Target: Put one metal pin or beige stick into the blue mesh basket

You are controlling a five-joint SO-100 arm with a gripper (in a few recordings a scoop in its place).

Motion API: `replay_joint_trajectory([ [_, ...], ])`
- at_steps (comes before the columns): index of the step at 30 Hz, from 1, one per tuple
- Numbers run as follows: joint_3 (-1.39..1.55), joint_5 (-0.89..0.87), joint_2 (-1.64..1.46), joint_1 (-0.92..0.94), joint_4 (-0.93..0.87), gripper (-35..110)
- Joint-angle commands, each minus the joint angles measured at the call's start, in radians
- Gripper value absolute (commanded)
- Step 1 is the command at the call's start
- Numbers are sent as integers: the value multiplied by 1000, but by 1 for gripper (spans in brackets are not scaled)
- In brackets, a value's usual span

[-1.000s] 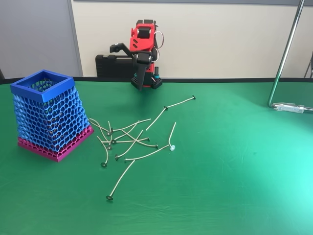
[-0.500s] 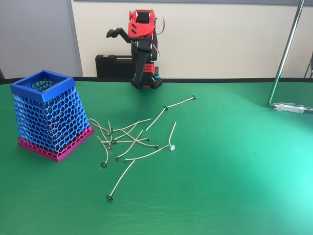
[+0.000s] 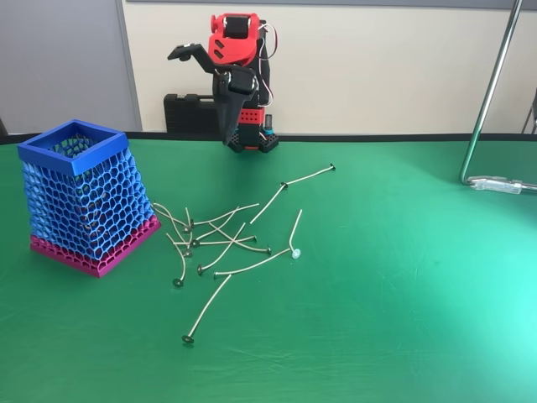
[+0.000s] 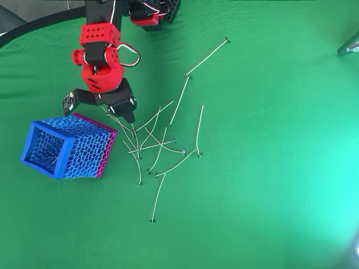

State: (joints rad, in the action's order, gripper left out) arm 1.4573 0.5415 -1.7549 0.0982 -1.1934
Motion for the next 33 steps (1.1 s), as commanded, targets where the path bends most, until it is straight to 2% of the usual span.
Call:
replay_joint_trajectory([
  [1, -141, 66, 63, -8, -3, 1],
  [7, -259, 293, 181, -43, -21, 1],
  [13, -353, 557, 304, -98, -126, 1],
  [33, -710, 808, 687, -117, -127, 1],
])
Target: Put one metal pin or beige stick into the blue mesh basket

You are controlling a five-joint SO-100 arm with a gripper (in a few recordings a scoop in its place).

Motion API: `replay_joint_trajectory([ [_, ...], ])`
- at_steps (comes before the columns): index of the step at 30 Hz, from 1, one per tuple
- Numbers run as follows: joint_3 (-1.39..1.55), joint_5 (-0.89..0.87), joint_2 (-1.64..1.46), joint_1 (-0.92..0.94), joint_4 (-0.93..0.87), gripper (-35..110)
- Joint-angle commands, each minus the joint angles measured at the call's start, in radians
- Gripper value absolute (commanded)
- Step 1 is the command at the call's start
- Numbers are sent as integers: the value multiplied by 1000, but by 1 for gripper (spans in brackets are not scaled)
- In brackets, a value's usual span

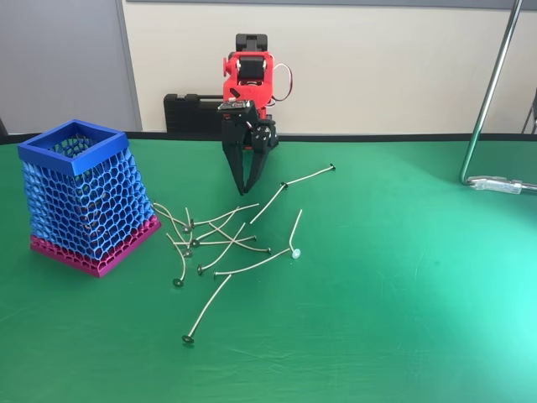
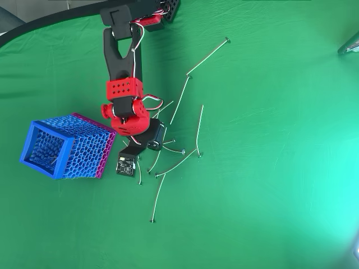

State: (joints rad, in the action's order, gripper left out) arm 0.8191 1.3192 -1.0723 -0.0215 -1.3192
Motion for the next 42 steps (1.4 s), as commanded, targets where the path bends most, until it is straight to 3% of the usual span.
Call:
replay_joint_trajectory([
  [1, -83, 48, 18, 6, -2, 1],
  [10, -97, 198, 98, 23, -11, 1],
  [18, -75, 325, 114, 34, -140, 1],
  [30, -35, 367, 138, 35, -143, 11],
  [36, -31, 339, 163, 38, -117, 24],
  [42, -28, 353, 169, 29, -95, 24],
])
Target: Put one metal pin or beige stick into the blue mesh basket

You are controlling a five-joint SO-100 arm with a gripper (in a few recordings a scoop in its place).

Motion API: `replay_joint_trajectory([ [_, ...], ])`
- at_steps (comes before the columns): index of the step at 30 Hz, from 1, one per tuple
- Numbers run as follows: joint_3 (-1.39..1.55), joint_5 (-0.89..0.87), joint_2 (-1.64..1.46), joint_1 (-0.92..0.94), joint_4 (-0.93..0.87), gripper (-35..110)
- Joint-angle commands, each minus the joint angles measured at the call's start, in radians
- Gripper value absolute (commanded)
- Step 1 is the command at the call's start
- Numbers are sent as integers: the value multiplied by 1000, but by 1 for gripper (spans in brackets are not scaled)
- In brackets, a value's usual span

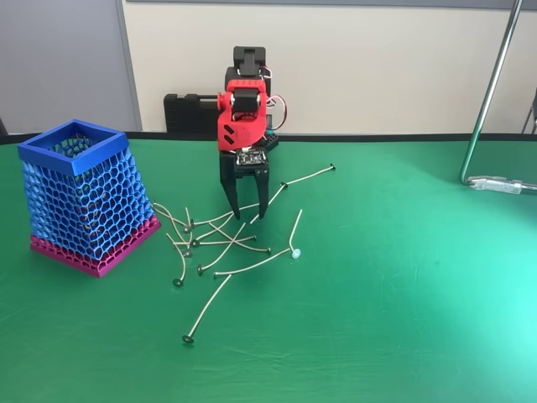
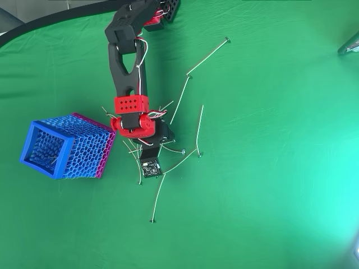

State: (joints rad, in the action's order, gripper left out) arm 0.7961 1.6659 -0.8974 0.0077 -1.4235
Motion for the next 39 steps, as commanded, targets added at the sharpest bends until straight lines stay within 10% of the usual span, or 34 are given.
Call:
replay_joint_trajectory([
  [1, -6, 9, -3, 0, 12, 24],
  [39, -153, -29, 127, -38, 48, 22],
])
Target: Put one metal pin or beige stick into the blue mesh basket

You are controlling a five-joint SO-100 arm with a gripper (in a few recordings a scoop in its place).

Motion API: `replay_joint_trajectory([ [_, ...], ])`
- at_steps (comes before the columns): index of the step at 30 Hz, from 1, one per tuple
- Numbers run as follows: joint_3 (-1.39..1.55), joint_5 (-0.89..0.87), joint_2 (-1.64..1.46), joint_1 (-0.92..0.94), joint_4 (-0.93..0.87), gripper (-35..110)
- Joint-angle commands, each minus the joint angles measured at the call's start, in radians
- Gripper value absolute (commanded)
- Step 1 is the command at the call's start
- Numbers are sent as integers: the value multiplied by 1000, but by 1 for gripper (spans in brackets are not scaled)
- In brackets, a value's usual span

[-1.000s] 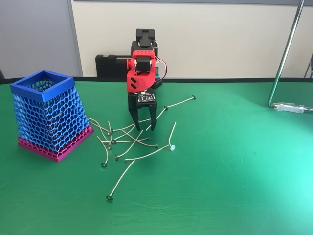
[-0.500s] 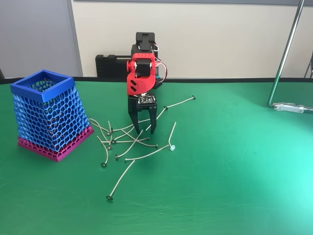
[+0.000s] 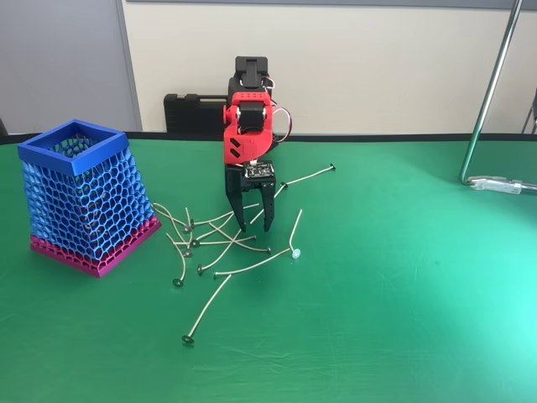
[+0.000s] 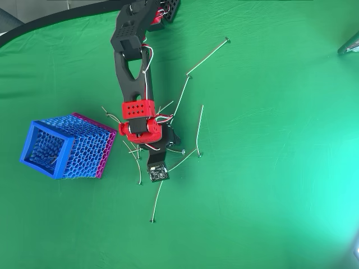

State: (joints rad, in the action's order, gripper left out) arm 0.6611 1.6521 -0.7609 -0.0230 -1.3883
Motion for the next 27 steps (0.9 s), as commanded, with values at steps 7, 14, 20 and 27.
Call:
replay_joint_trajectory([
  [7, 15, -32, -5, -2, 35, 22],
  [14, 34, -48, 3, 0, 41, 22],
  [20, 49, -61, 3, -2, 43, 22],
  [27, 61, -55, 6, -2, 43, 21],
])
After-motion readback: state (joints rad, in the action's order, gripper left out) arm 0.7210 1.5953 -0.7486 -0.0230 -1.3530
